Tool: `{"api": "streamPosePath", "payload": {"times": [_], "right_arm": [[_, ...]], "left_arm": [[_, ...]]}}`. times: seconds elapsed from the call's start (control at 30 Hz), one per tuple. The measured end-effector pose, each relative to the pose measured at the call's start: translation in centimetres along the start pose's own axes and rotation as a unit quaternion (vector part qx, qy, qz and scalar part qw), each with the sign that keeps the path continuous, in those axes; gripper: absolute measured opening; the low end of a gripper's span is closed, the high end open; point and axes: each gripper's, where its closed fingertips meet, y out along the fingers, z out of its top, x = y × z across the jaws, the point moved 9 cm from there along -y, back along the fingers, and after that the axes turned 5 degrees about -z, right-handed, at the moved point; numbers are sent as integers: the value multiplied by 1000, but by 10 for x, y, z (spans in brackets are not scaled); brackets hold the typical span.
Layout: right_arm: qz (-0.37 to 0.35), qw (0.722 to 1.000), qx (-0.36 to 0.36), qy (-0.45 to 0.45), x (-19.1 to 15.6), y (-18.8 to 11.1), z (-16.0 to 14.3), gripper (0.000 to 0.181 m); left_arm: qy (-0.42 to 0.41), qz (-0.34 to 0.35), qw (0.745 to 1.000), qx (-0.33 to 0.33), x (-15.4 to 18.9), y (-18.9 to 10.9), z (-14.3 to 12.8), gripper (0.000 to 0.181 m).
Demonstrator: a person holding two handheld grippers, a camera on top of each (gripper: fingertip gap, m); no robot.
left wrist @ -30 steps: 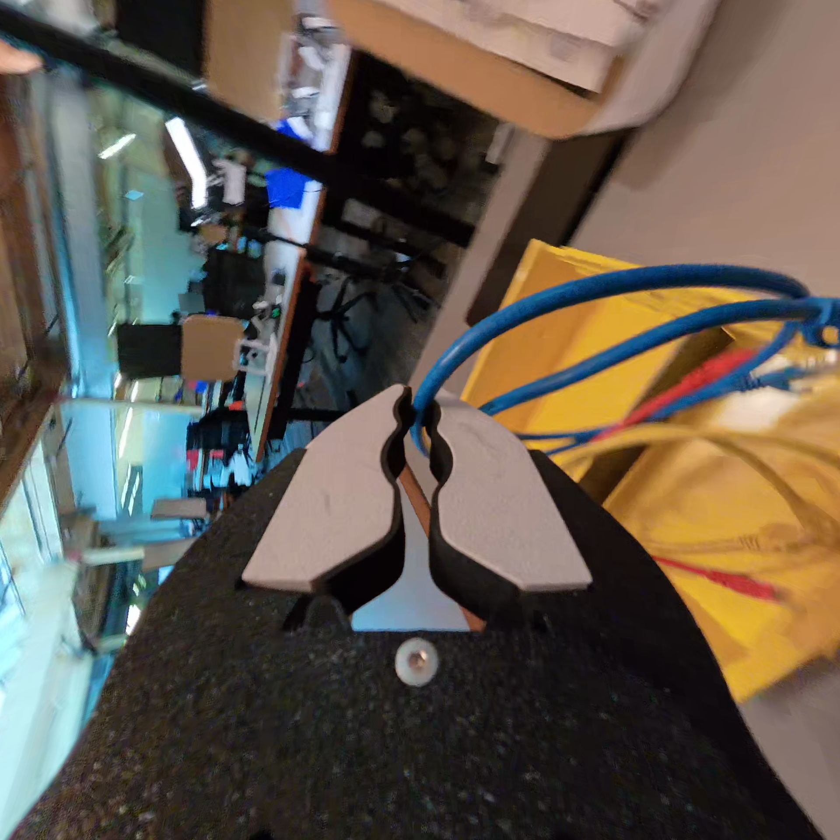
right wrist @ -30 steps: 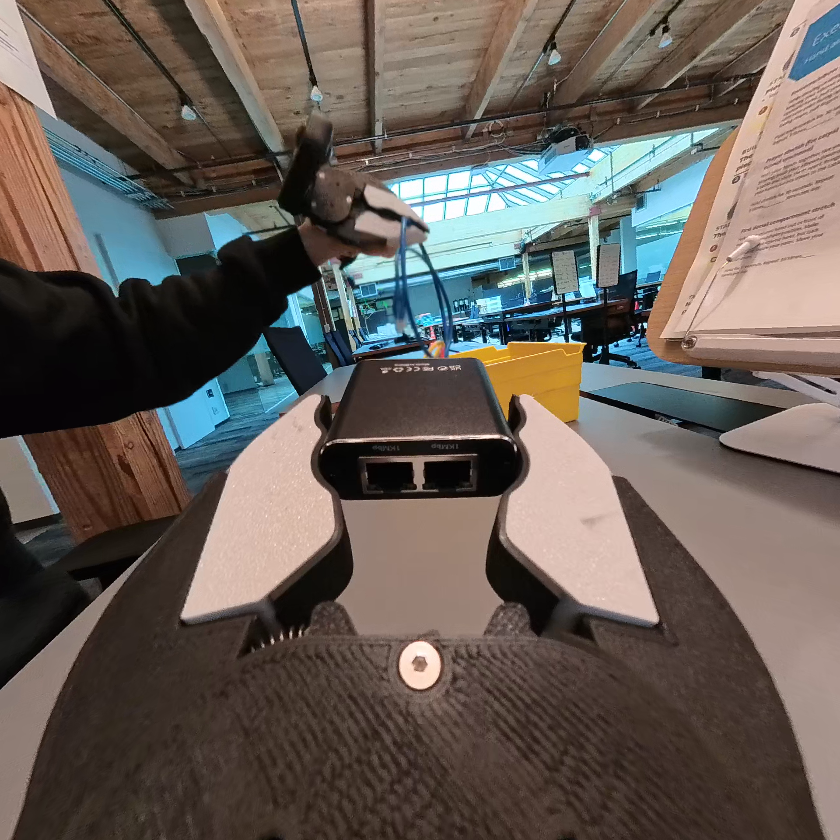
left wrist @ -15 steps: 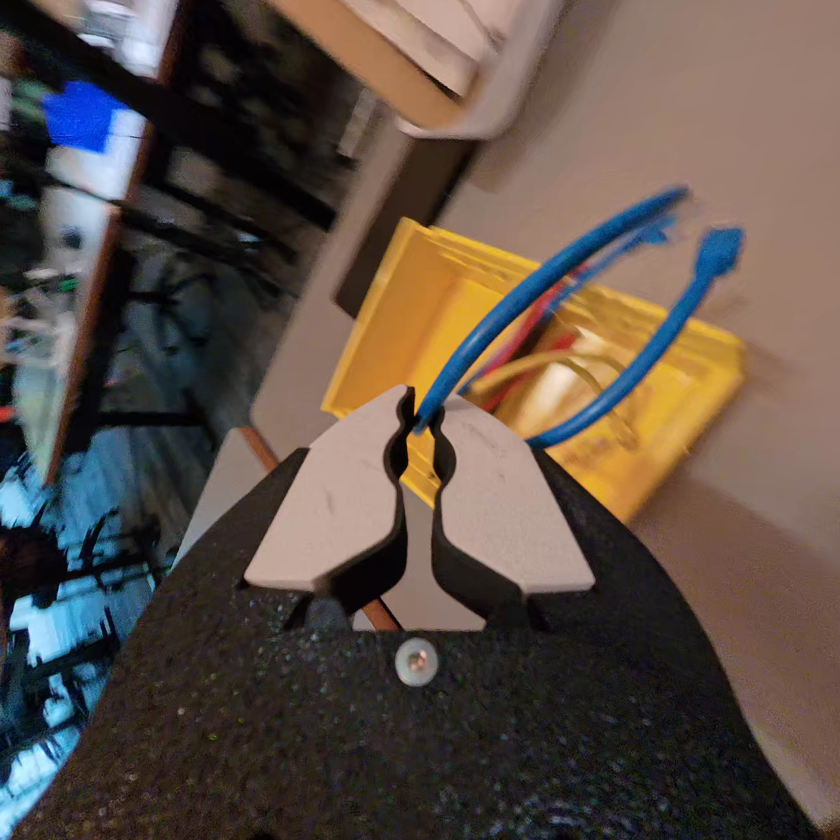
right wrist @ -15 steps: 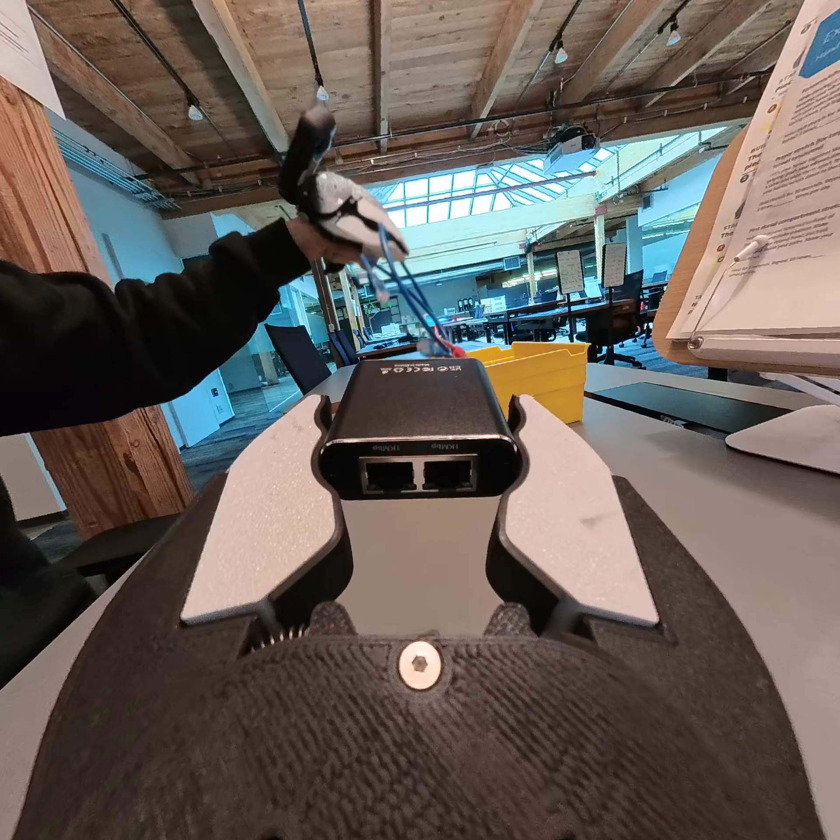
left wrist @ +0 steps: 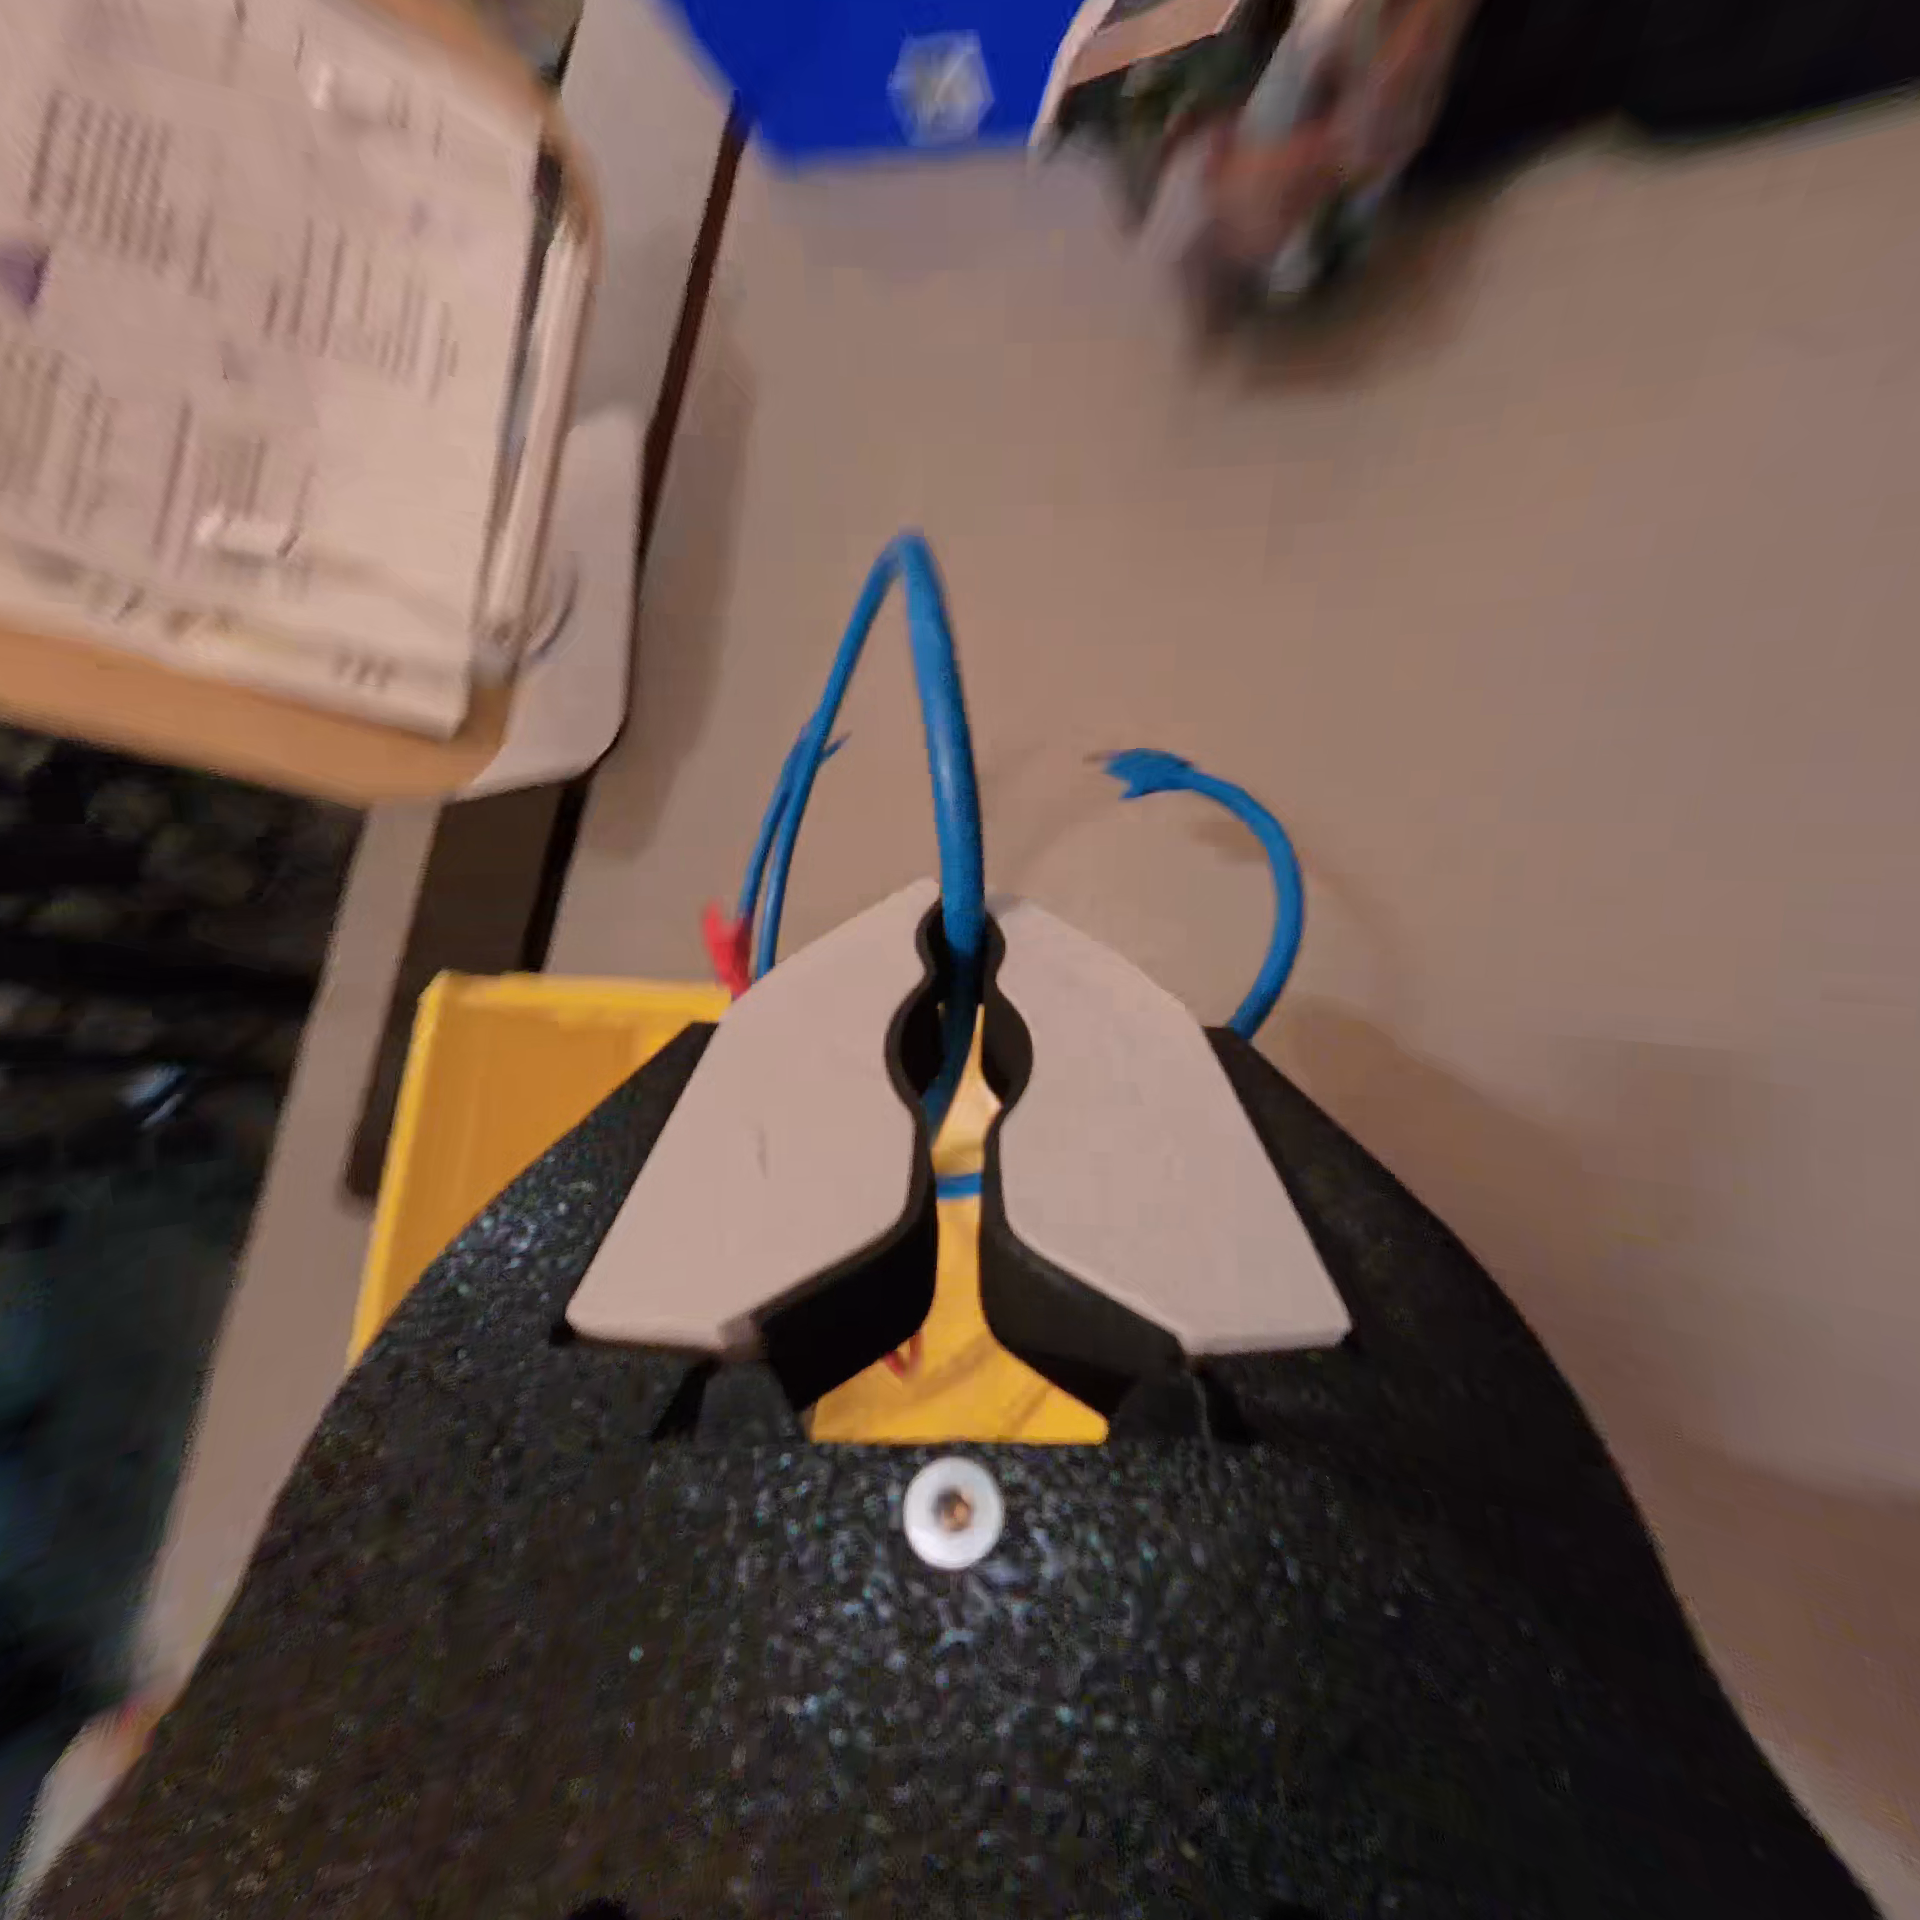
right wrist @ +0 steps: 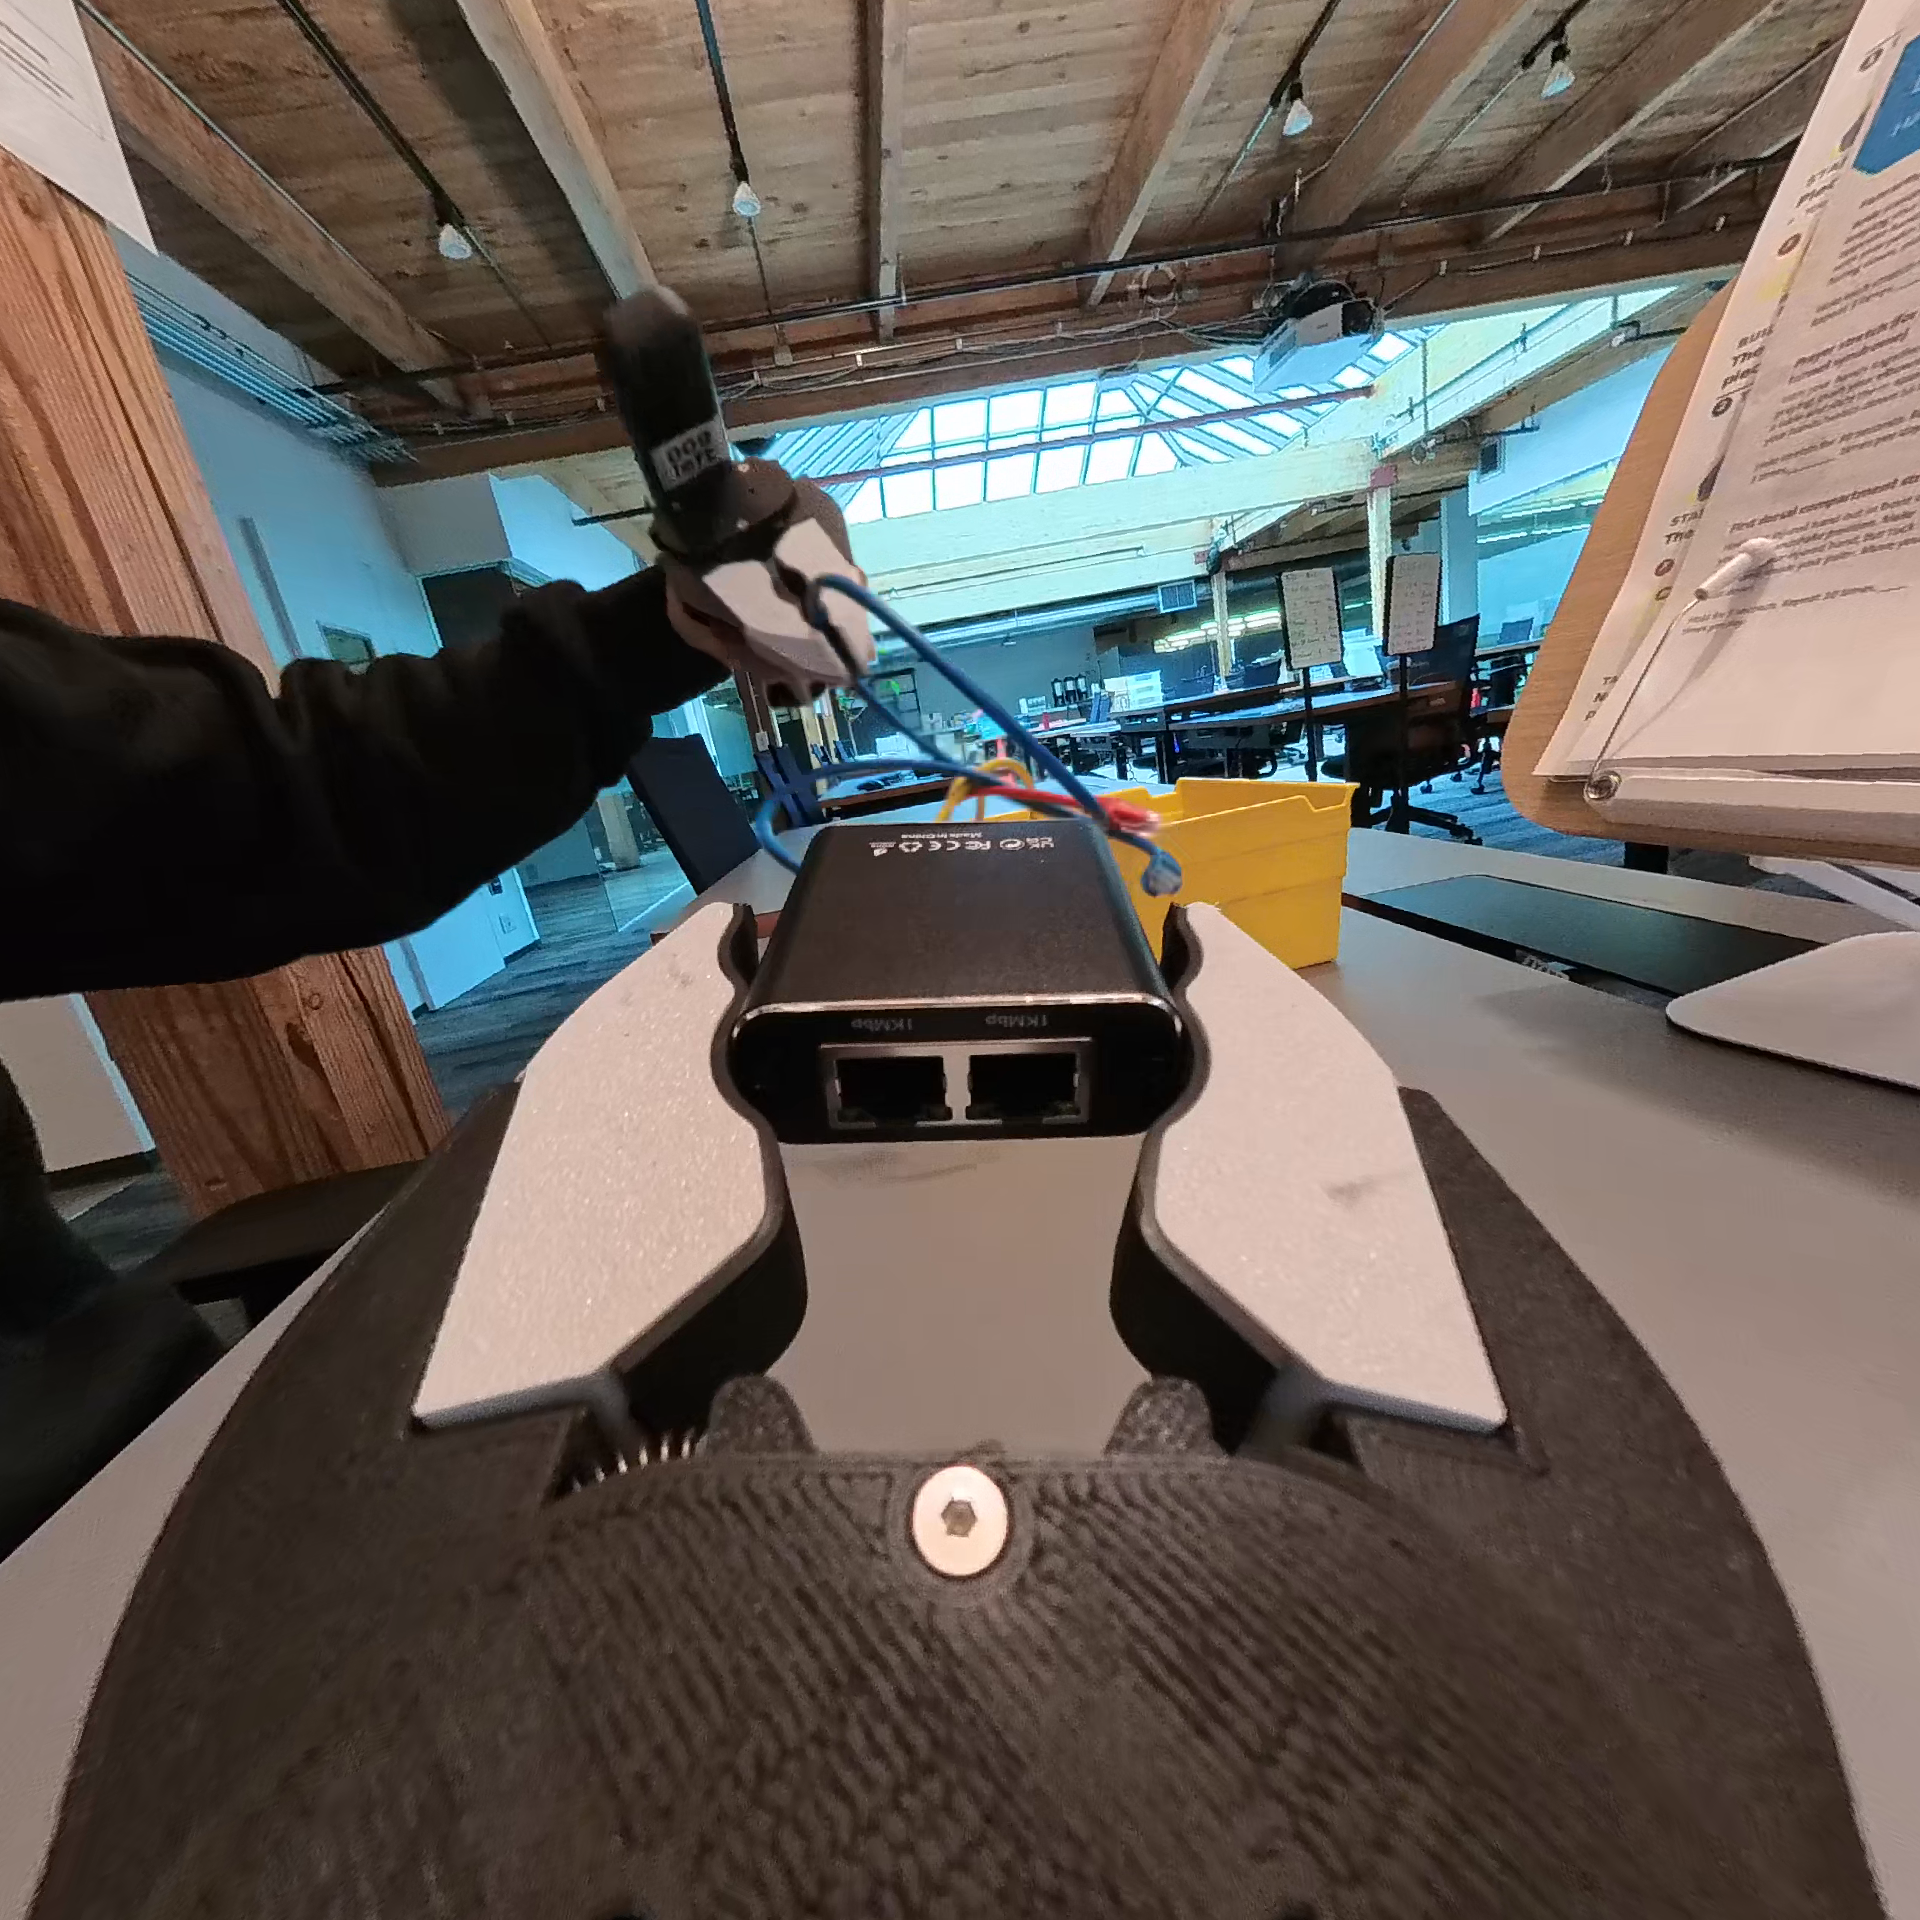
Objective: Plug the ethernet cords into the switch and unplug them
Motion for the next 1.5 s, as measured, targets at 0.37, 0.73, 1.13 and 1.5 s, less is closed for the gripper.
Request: {"api": "streamPosePath", "payload": {"times": [0.37, 0.73, 1.13, 1.5], "right_arm": [[2, 1000, -1, 0, 0, 0, 0, 74], [3, 1000, -3, 1, 0, 1, 0, 74], [4, 1000, -2, 2, 0, 1, 0, 74], [-2, 1000, 13, 6, 2, -3, 1, 74]], "left_arm": [[-1, -191, 979, -71, 50, 45, -5, 0], [127, -188, 965, -131, 97, 76, 10, 0], [200, 253, 945, 62, 51, 1, 96, 0], [208, 52, 977, -5, 138, 115, 60, 0]]}}
